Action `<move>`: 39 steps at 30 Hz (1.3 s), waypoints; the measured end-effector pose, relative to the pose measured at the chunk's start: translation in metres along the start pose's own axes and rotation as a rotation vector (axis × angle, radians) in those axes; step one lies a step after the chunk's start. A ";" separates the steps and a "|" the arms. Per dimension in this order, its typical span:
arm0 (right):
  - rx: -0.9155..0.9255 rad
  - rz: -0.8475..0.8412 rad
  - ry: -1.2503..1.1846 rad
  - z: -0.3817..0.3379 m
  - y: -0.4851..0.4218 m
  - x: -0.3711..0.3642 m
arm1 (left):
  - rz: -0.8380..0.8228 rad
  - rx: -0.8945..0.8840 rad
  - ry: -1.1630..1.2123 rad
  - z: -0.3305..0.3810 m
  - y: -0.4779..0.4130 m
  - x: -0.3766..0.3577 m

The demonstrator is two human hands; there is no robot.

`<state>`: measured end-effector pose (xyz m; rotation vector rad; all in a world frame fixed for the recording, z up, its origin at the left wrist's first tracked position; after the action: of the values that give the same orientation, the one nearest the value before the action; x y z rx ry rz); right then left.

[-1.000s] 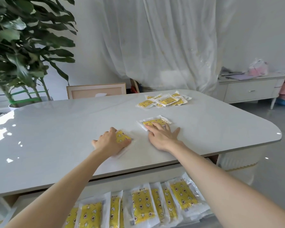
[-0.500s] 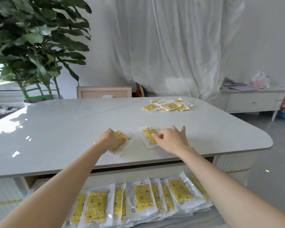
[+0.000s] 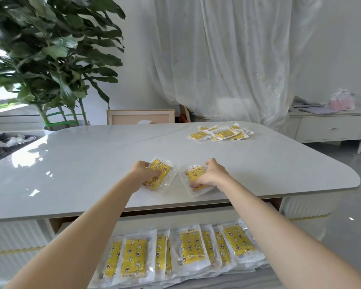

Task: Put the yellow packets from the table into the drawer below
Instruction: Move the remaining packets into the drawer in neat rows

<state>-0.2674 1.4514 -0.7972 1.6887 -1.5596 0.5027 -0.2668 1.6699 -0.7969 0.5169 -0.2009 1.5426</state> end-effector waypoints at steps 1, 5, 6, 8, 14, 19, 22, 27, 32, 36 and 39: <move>0.015 -0.010 -0.031 0.001 0.001 -0.001 | -0.020 0.015 -0.008 0.000 0.002 -0.001; 0.088 -0.035 -0.045 0.003 0.011 -0.002 | -0.087 0.075 -0.124 -0.004 0.007 -0.005; 0.103 -0.037 -0.049 0.003 0.016 -0.002 | -0.094 0.088 -0.156 -0.005 0.008 -0.006; 0.121 -0.034 -0.062 0.005 0.026 0.000 | -0.113 0.111 -0.209 -0.003 0.016 -0.010; 0.012 -0.289 -0.242 0.021 0.060 0.006 | -0.308 0.160 -0.313 0.004 0.043 -0.018; -0.020 -0.476 -0.184 0.044 0.082 0.006 | -0.455 0.173 -0.335 0.007 0.075 -0.034; -0.077 -0.616 -0.112 0.060 0.096 0.004 | -0.511 0.154 -0.380 0.003 0.090 -0.046; -0.174 -0.605 -0.013 0.090 0.108 0.003 | -0.572 0.155 -0.499 -0.009 0.105 -0.071; -0.267 -0.446 -0.210 0.119 0.096 -0.002 | -0.470 0.197 -0.455 -0.030 0.095 -0.081; -0.282 -0.323 -0.356 0.131 0.084 -0.013 | -0.399 0.234 -0.367 -0.046 0.083 -0.090; -0.279 -0.311 -0.412 0.131 0.079 -0.024 | -0.381 0.277 -0.281 -0.062 0.075 -0.102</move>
<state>-0.3753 1.3722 -0.8753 1.8395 -1.5163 -0.2283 -0.3566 1.6018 -0.8821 0.9368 -0.0954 1.1267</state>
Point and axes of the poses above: each hand's wrist, its own y-axis away from the middle knuckle, its own x-axis out of the back of the hand, z = x × y, the point moved 5 cm from there along -y, towards the middle knuckle, and after that the axes turned 8 degrees about -z, right-handed, at the moved point
